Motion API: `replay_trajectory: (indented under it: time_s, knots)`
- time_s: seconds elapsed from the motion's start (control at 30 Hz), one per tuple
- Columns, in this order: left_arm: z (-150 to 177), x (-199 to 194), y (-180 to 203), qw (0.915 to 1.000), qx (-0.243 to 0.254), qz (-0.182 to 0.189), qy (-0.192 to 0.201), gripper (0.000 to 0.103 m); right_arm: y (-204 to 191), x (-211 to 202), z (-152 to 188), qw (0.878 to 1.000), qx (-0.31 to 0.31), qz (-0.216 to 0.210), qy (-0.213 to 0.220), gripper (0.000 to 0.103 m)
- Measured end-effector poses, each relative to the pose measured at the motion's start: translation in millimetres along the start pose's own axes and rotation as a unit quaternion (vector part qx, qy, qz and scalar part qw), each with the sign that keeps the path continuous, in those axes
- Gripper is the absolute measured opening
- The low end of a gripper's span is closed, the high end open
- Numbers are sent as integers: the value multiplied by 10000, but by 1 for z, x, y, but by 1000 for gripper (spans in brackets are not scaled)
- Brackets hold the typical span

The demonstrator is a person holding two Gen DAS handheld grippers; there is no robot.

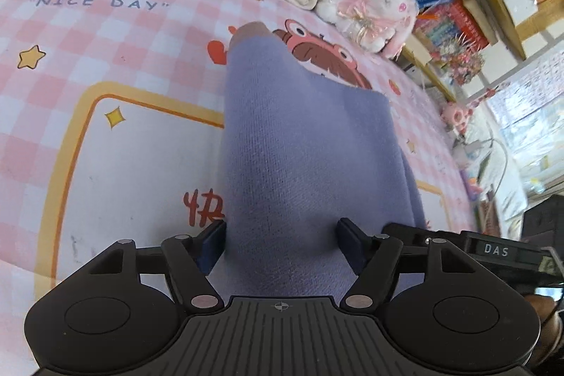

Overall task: Fold clothes
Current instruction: 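Hold the folded sweater with both grippers and carry it toward the white plush bunny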

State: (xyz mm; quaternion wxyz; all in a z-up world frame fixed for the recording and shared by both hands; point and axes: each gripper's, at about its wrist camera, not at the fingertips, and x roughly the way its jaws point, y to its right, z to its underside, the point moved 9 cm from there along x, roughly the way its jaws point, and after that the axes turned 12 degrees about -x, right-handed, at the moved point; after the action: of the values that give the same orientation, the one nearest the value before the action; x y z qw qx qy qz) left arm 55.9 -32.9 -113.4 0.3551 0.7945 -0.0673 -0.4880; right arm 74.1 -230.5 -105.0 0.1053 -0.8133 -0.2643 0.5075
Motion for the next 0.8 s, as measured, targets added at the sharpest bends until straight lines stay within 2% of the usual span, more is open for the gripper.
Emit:
replay_trajectory:
  time_s: [0.03,0.07,0.17,0.27,0.33,0.4,0.43,0.57,0.7,0.8]
  knots:
    - [0,1,1,10000,-4,-9,31,68,-2,1,-1,10000,-71,11,-5,61]
    - [0,2,2,10000,-8,-18,63,67,-5,3,-2,9998,-177,18,-2,57]
    - [3,4,9,9993,213,-239,177,64,-14,12,-5,9993,-372,-55,-4,34]
    - [11,2,26,9954,718,-538,334,59,-26,1,-6,9927,-1146,320,181,25]
    - [19,1,41,9907,1114,-666,411,57,-34,-9,-4,9827,-1707,659,289,25]
    - [24,1,50,9890,1275,-626,403,57,-38,-18,-2,9730,-2096,897,359,25]
    - [26,1,54,9890,1302,-592,368,57,-34,-22,0,9743,-2047,879,331,25]
    - [38,8,52,9958,802,-383,-219,58,-16,-34,10,9826,-1690,761,114,25]
    - [52,13,56,9935,954,-418,-459,63,-1,-40,21,9877,-1419,651,-118,27]
    - [50,12,48,9959,689,-392,-439,66,9,-38,23,9926,-1087,511,-176,44]
